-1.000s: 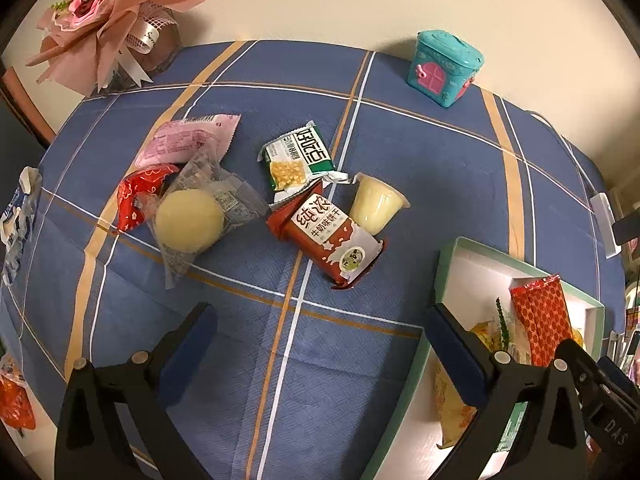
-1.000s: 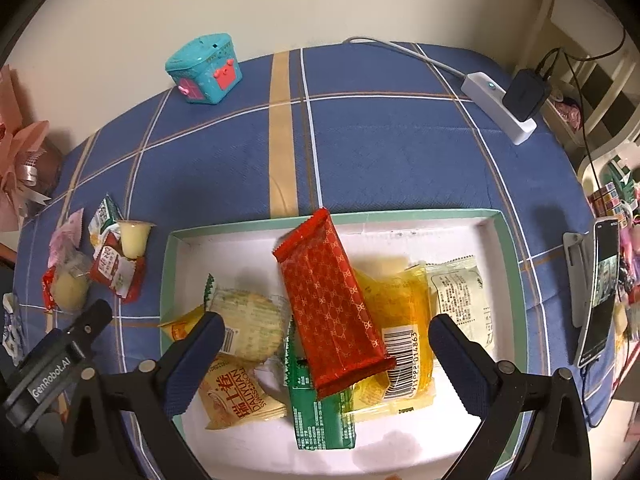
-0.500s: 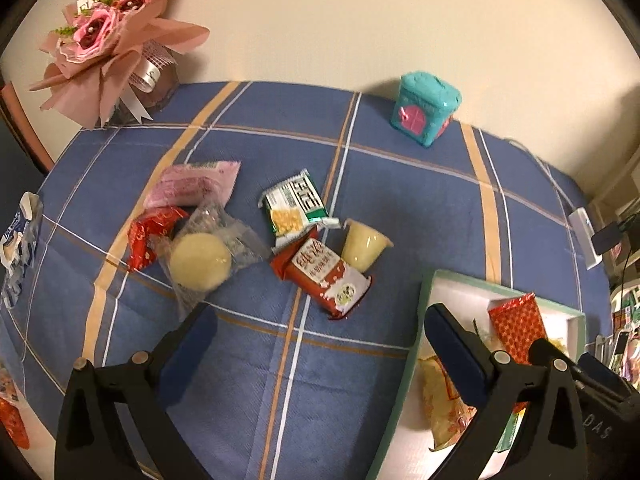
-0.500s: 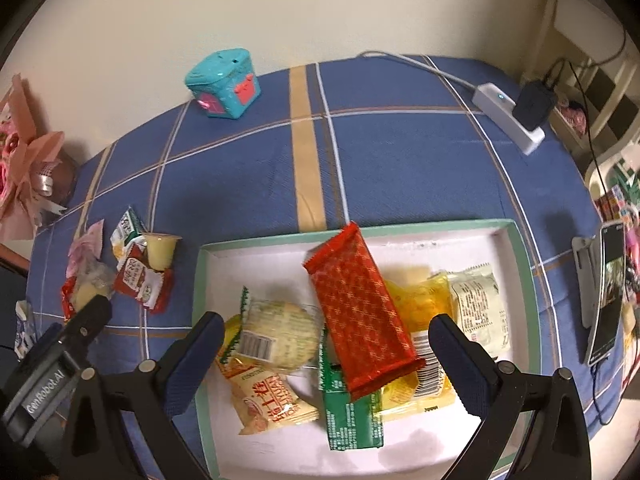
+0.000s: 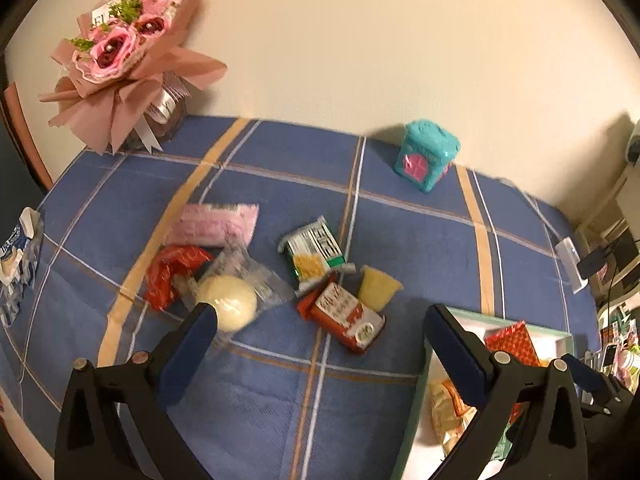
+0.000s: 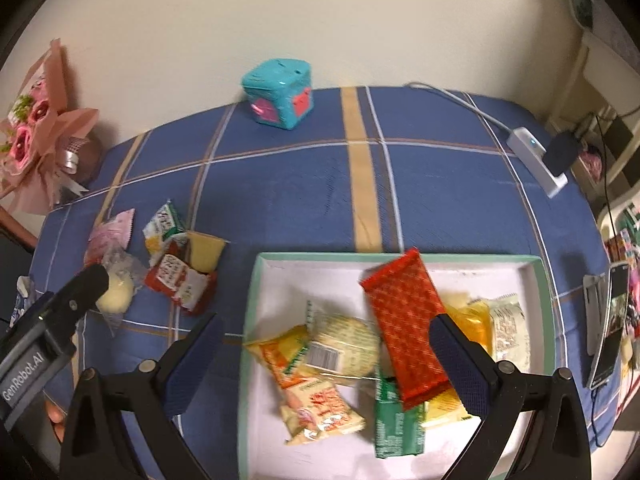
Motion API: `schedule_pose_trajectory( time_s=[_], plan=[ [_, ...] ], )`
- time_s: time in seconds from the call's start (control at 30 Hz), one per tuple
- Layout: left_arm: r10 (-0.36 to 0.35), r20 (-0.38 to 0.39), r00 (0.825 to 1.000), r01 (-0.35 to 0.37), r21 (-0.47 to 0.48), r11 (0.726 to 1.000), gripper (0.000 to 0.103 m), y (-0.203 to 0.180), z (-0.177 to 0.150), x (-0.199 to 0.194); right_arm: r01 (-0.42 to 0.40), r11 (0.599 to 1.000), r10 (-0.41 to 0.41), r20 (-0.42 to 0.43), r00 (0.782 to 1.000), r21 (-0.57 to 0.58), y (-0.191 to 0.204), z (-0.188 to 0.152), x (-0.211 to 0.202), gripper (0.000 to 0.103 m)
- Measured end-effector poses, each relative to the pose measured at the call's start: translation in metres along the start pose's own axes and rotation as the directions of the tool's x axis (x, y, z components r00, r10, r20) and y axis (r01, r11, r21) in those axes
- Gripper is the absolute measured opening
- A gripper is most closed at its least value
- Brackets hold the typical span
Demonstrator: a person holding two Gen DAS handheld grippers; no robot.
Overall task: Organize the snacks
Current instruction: 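Move both open grippers back toward the remaining snacks beside the tray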
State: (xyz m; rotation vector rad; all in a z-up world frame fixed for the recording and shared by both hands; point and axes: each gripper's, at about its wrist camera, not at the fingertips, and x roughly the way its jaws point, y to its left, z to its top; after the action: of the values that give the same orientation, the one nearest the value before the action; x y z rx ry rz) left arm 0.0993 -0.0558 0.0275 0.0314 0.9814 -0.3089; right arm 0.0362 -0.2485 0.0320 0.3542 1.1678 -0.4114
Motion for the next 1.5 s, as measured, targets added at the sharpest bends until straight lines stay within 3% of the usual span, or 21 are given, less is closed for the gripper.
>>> schedule_pose_trajectory(
  time_s=[0.2,0.47,0.87,1.13,1.5],
  plan=[
    [0.038,0.010,0.999,-0.038,-0.020,0.999,0.103,0.027,0.007,0.003,-0.009,0.999,0.009,0.027,1.000,-0.031,0.027,0.001,0.003,0.103],
    [0.054,-0.055,0.997,-0.062,-0.152,0.986,0.103,0.077,0.008,0.022,0.031,0.997,-0.026,0.078,0.997,-0.064,0.057,0.008,0.007,0.103],
    [0.097,-0.092,0.991,-0.117,-0.239,0.964,0.103,0.131,0.005,0.043,0.040,0.989,-0.030,0.074,0.997,-0.144,0.107,0.013,0.030,0.103],
    [0.134,-0.109,0.985,-0.156,-0.239,0.958,0.103,0.144,0.007,0.058,-0.017,0.983,0.027,0.050,0.998,-0.184,0.136,0.017,0.052,0.103],
    [0.146,-0.119,0.982,-0.169,-0.225,0.959,0.103,0.142,0.012,0.078,-0.053,0.980,0.055,0.007,0.998,-0.192,0.143,0.025,0.082,0.103]
  ],
)
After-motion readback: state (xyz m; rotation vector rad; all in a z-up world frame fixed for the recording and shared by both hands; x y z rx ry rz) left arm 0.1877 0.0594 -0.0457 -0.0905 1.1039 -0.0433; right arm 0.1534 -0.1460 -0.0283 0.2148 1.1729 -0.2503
